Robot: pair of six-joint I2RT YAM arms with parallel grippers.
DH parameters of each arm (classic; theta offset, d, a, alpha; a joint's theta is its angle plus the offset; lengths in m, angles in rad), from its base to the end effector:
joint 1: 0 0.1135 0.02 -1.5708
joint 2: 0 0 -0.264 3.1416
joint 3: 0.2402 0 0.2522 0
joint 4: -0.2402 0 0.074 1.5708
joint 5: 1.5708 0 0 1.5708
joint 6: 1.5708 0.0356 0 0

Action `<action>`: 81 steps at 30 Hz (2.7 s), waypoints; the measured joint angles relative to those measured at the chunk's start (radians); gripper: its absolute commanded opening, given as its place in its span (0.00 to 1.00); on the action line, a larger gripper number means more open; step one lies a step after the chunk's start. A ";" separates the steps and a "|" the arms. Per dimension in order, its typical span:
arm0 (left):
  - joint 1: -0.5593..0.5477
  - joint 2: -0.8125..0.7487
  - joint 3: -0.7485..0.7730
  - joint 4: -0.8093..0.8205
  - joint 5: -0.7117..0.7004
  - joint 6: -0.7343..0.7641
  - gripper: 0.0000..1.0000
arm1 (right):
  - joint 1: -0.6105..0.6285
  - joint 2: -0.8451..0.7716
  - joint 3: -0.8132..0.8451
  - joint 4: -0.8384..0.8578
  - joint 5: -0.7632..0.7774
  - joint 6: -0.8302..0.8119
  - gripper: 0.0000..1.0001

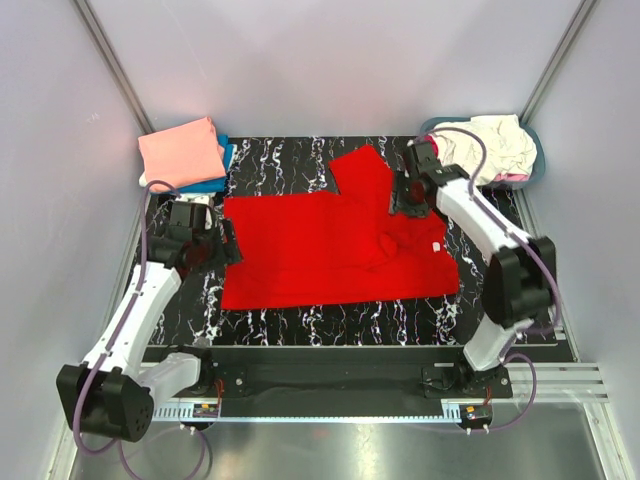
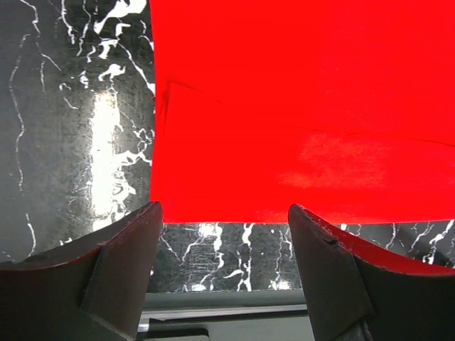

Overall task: Fold and stack the t-shirts
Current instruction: Fold the tshirt

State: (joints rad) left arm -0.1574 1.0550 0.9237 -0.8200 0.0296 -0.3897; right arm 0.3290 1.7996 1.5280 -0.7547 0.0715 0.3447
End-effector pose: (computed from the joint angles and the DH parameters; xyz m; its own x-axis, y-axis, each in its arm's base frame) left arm 0.2014 -0.0330 0.2813 -0.8098 -0.2560 -0.5279 -0.1448 0.9592 -0.2429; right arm 0.3687 0.1232 0.2690 -0.8590 0.0629 -0.5082 0.0032 0.9931 0.1175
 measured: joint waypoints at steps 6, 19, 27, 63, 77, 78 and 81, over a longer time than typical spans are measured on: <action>0.000 -0.021 -0.008 -0.002 -0.020 0.009 0.76 | -0.004 -0.236 -0.284 0.064 -0.014 0.034 0.33; 0.000 -0.039 -0.017 -0.003 -0.053 0.008 0.75 | -0.004 -0.054 -0.382 0.119 -0.004 0.056 0.15; 0.000 -0.040 -0.017 -0.003 -0.061 0.009 0.74 | -0.004 0.037 -0.344 0.142 -0.005 0.061 0.13; 0.004 -0.067 -0.018 -0.002 -0.068 0.008 0.73 | -0.029 -0.010 -0.213 0.245 -0.268 0.122 0.52; 0.005 -0.095 -0.027 0.004 -0.067 0.009 0.72 | -0.096 0.455 0.611 0.063 -0.141 0.040 0.86; 0.007 -0.098 -0.029 0.004 -0.066 0.009 0.72 | -0.097 0.514 0.694 0.055 -0.141 0.040 0.86; 0.011 -0.100 -0.032 0.005 -0.063 0.009 0.72 | -0.106 0.687 0.911 0.043 -0.143 0.049 0.87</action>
State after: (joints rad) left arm -0.1467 0.9550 0.8921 -0.8150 -0.0334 -0.3805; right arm 0.2234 2.4866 2.4393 -0.7116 -0.0715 0.3935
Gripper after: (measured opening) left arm 0.728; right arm 0.860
